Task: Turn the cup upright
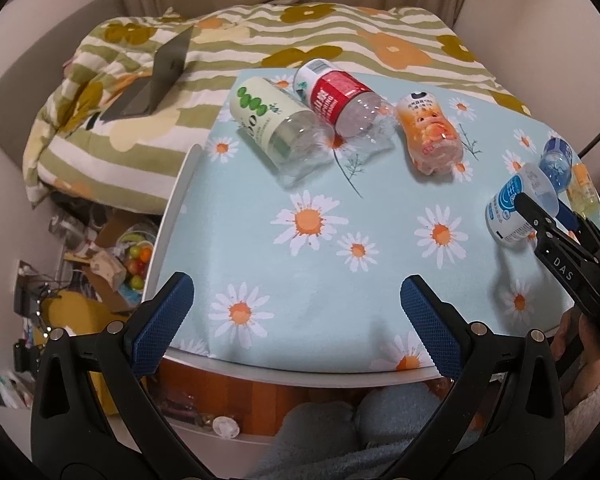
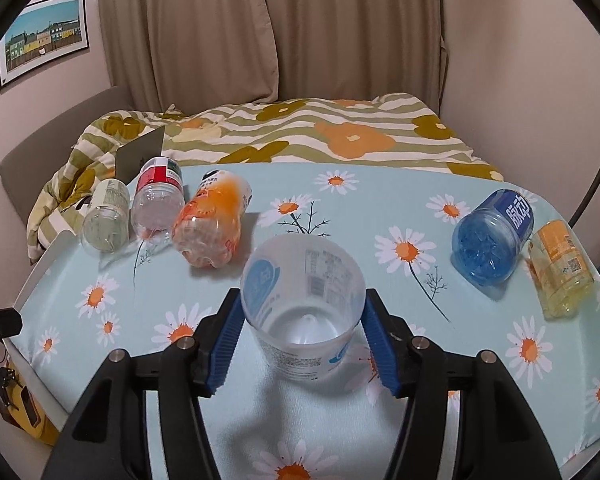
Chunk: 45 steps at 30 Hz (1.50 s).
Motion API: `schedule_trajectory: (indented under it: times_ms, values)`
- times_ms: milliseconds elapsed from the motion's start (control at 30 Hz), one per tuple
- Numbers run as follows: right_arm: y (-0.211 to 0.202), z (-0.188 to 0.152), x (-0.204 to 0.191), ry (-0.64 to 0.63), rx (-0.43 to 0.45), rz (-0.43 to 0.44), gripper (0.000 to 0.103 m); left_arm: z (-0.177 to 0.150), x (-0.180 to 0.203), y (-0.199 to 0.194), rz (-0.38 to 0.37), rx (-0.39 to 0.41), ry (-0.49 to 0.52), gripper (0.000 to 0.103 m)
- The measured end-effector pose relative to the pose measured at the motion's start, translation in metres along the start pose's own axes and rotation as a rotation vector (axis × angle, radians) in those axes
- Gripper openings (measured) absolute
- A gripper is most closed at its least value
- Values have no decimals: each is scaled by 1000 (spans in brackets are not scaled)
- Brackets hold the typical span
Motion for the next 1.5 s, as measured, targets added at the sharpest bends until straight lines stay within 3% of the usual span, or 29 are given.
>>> schedule_trajectory:
  times_ms: [133,167,300,400,600,800,1067,1500]
  values:
    - [0,-1,0,-2,0,-1,58,1,3,-2,3,5,10,103]
    - [0,-1,0,-1,2,-1,62,1,4,-3,5,7,11,103]
    - [-4,4,2,15,23,23,97,2,7,-7,11,18,8,103]
    - [-7,7,4,11,27,31,103,3,11,-11,11,28,0,103]
    - [-22,16,10,8,14,35,103,10,22,-27,9,56,-7,103]
    - [-72,45,19,14,20,43,103,27,38,-61,-2,104,-1,103]
    - [-141,81,40,33,-21,-33,103,45,57,-112,17,190,24,103]
    - [-173,72,84,93,-57,-119,103,42,77,-143,71,242,30,103]
Point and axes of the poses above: each gripper's, at about its wrist camera, not at the fingertips, and y roughly the way its jaws point, x to its right, z to its top, the point moved 6 cm from there along y, roughly the way its jaws point, and after that the axes turned 11 degrees about y, right-handed, at the moved point
